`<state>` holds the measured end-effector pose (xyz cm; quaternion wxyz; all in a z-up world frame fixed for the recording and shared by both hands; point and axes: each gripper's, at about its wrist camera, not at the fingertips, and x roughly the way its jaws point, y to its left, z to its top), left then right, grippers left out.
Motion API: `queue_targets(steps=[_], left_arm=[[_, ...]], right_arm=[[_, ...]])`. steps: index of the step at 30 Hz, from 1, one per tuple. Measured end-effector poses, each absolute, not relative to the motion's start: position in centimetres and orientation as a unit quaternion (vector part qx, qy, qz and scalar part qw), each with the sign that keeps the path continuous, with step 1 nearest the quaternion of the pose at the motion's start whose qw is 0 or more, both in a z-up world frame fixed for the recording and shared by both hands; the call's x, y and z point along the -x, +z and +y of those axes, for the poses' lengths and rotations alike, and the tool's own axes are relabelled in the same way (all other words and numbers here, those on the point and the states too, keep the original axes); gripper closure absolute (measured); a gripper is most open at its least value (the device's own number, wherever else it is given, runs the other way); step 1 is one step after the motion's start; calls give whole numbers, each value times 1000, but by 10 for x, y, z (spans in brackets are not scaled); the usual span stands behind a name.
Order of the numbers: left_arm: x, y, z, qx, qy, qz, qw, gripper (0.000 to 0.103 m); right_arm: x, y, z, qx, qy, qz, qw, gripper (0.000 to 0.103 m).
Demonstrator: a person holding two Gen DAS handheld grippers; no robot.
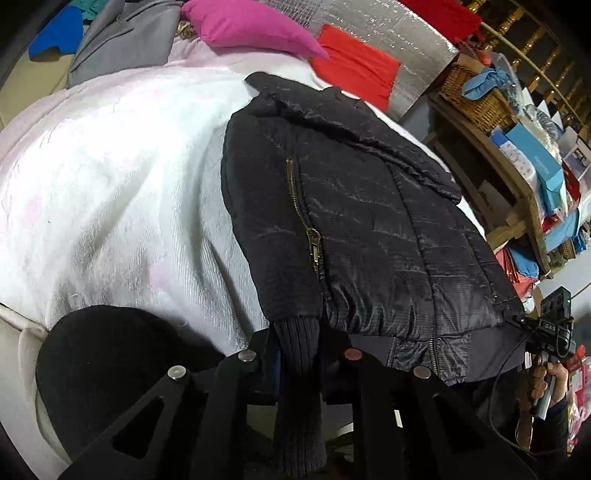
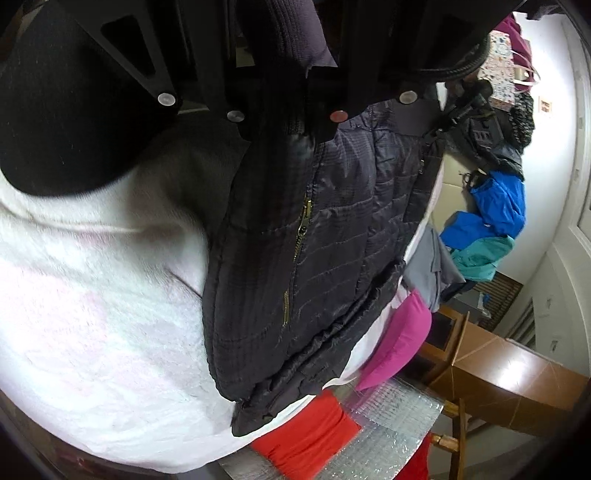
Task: Fold large clothes
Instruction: 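Lift the held hem with both tools and fold it toward the collar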
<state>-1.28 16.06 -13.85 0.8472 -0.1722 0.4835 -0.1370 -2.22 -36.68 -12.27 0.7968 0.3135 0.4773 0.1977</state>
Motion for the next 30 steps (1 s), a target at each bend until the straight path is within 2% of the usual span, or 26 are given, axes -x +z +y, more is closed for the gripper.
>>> queue_targets(steps=[2,6,7,16,19,20,21,22,24,30], left_arm=[[-1,-148,158,176,-124,502,838,84],[-15,-160,156,176,-106,510,835,67],[-16,-161,156,180,-107,509,835,58],[-21,-165,147,181,-109,510,833,52],[-24,-167,144,177,-111,509,835,53],[-24,-166,144,176,-113,506,837,57],[-24,-165,144,172,-113,504,839,71],[-23,-163,144,164,-112,501,842,79],[-21,-158,145,161,-117,496,845,82],[-4,-134,150,158,-130,465,861,85]], right_arm=[[17,-126,-368,-324,196,477,793,85],[10,-133,-364,-334,186,479,790,83],[8,-134,-363,-329,183,481,791,80],[3,-138,-362,-304,159,496,798,74],[-3,-139,-356,-285,145,502,803,67],[-5,-140,-354,-280,143,506,803,66],[-7,-142,-352,-275,142,511,802,66],[-9,-144,-350,-274,145,513,801,67],[-12,-148,-349,-275,153,518,795,81],[4,-136,-360,-305,209,487,791,87]])
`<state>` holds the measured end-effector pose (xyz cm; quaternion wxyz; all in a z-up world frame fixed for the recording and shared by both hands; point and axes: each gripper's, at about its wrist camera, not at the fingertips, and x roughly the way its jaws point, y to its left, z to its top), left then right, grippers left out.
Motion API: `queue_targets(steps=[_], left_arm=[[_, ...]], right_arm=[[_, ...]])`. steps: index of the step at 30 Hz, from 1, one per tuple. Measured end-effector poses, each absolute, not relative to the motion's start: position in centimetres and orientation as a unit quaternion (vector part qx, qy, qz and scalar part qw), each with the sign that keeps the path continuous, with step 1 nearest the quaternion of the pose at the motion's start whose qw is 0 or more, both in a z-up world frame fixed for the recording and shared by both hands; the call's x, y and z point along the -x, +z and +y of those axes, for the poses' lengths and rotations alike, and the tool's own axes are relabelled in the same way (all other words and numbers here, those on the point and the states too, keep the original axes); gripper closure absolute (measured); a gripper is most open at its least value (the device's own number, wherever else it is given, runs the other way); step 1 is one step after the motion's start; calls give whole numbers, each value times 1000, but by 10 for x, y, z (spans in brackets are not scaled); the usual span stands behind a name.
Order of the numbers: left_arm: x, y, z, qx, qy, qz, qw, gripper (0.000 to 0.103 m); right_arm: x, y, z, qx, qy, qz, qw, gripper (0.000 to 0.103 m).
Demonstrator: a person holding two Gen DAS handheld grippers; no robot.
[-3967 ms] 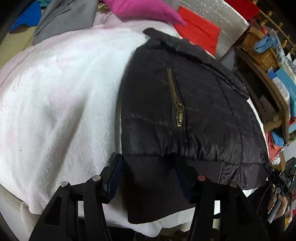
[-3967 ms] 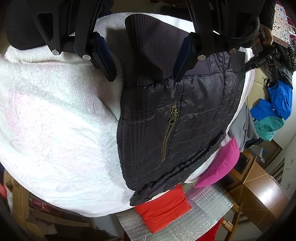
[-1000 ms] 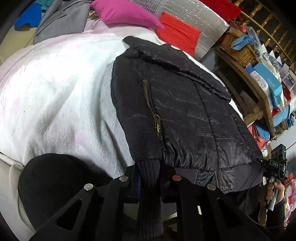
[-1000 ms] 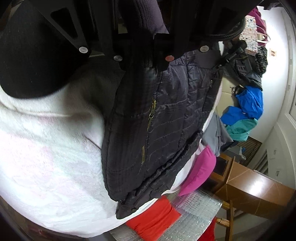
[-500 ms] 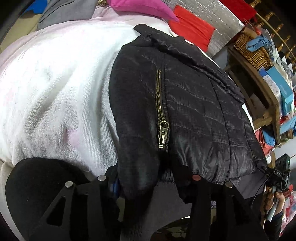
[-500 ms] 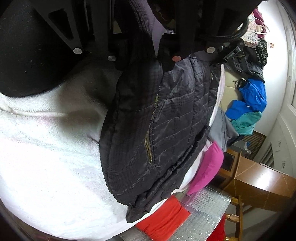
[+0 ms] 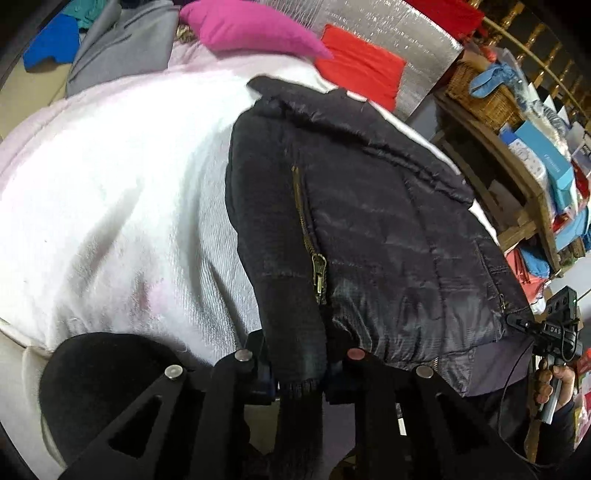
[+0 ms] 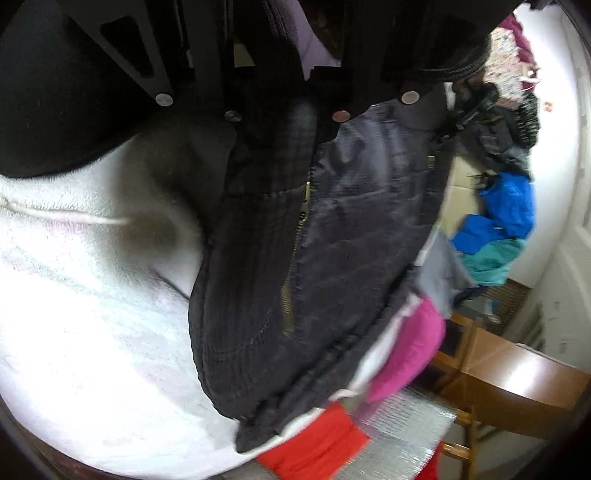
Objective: Fold large clothes
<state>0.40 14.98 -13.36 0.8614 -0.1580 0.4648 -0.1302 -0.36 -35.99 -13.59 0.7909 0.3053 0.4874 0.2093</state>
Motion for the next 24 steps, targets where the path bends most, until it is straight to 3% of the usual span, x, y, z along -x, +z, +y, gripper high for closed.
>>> queue_targets(steps=[13,24], left_arm=[[37,-64,186,207,-175,365,891,85],[41,-54,189,208,-183,348,896,85]], right_arm=[[57,-67,-377,-370,342,344,792,87],[57,-56,-380,-366,336,343,797,87]])
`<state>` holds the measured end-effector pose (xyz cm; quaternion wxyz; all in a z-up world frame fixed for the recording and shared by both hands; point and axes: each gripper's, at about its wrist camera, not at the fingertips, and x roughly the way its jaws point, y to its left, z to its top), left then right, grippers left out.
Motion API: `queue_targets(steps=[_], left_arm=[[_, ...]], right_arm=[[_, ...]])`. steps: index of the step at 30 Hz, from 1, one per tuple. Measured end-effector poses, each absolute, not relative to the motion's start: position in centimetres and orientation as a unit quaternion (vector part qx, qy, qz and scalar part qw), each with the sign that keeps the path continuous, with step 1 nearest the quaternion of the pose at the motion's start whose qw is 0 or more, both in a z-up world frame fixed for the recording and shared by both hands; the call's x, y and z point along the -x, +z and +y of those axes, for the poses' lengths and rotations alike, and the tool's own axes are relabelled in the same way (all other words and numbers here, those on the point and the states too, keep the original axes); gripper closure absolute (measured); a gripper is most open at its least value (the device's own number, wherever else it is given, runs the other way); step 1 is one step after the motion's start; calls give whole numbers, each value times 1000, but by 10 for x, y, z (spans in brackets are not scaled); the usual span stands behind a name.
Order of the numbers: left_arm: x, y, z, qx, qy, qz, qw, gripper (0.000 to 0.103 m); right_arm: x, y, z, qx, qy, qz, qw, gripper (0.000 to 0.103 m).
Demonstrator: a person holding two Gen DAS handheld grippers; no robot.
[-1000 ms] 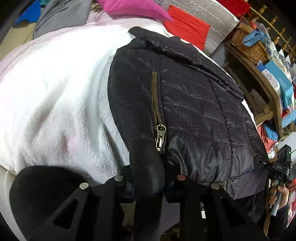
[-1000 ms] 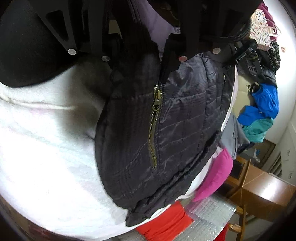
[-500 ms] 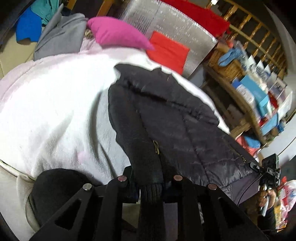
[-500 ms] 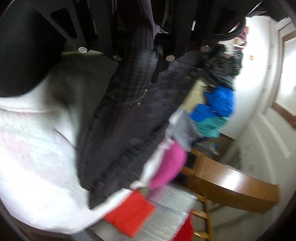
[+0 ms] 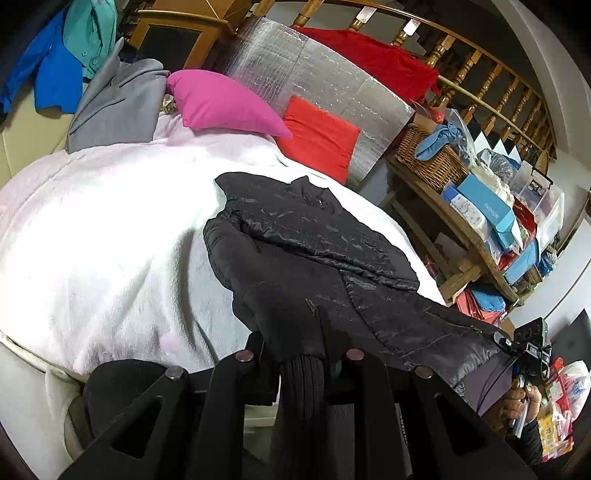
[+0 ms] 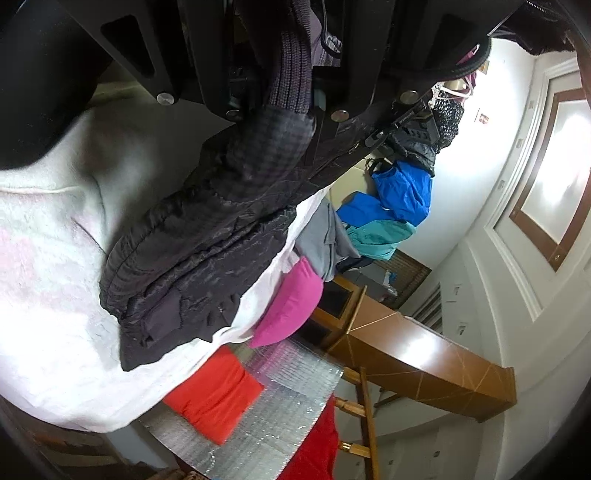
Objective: Fold large clothes
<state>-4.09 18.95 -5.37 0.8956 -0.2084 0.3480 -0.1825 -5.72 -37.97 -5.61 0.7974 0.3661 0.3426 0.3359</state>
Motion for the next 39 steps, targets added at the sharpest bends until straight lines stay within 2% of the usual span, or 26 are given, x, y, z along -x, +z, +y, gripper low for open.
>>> queue_targets(steps=[17,39], left_arm=[[12,-19,176,175,-169,336,910,85],[6,-8,131,111,-80,351,926,85]], right_arm=[[34,-24,-380,-378,346,297,806,88],[31,-25,-378,-364,307,307,824,88]])
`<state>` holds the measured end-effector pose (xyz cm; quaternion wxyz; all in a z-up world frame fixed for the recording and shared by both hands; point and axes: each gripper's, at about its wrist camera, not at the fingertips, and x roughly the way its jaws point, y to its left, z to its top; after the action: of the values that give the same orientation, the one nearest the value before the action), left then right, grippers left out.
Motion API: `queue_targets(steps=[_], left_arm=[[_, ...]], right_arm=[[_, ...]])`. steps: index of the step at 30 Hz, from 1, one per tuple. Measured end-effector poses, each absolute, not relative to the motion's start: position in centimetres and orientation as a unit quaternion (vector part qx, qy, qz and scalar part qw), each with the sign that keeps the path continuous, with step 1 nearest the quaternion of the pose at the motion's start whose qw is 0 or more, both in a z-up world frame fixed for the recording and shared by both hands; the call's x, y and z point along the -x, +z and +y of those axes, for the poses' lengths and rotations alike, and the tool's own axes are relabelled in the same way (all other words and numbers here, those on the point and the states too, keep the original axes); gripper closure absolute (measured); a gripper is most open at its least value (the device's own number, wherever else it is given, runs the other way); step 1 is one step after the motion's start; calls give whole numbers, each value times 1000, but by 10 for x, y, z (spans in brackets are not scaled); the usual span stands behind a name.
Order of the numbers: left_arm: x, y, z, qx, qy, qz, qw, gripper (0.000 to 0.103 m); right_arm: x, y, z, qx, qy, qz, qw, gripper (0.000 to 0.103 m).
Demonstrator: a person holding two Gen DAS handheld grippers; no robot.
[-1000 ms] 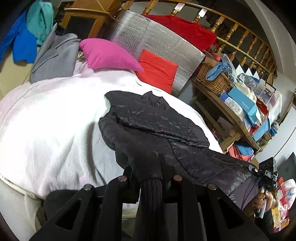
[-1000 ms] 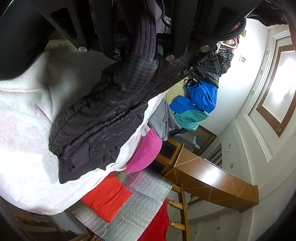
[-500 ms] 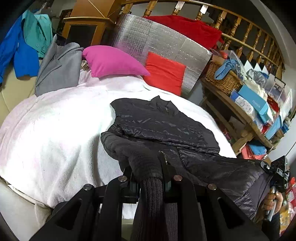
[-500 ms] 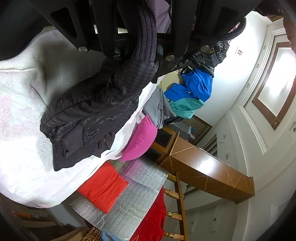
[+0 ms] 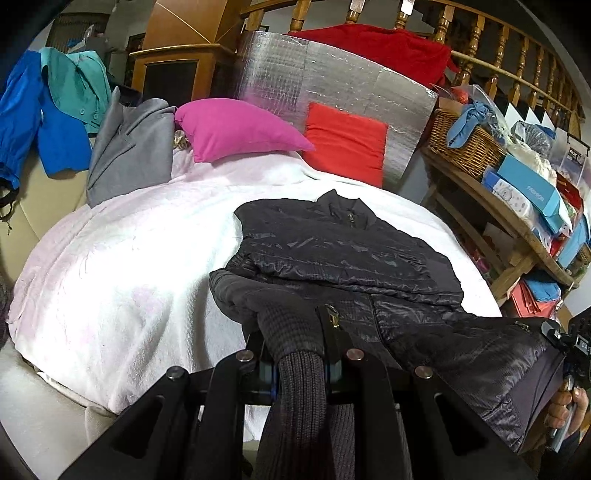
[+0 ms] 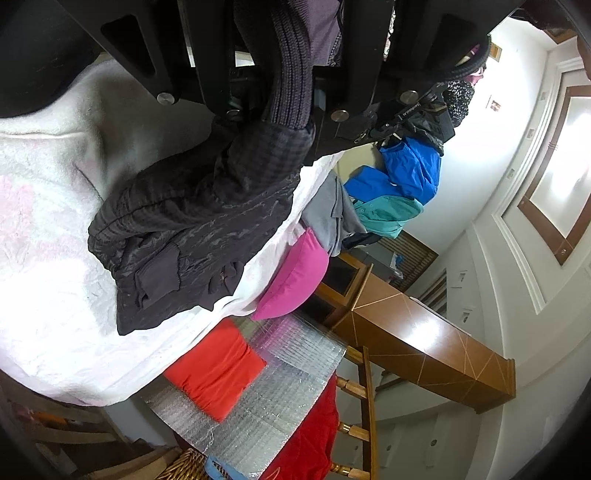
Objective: Fold large clothes
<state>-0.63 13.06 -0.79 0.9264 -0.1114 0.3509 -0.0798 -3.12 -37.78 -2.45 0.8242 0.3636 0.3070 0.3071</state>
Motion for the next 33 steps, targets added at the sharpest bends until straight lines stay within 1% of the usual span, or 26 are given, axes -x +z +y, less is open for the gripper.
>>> queue_targets(steps=[16,33], left_arm=[[-19,9,124,125,-69,352,925,85],[-38,10,127,152,-61,354,921,85]], right_arm=[[5,-1,-369,-352,288,288,843,88],[-9,7,-367,-354,252,282,855,88]])
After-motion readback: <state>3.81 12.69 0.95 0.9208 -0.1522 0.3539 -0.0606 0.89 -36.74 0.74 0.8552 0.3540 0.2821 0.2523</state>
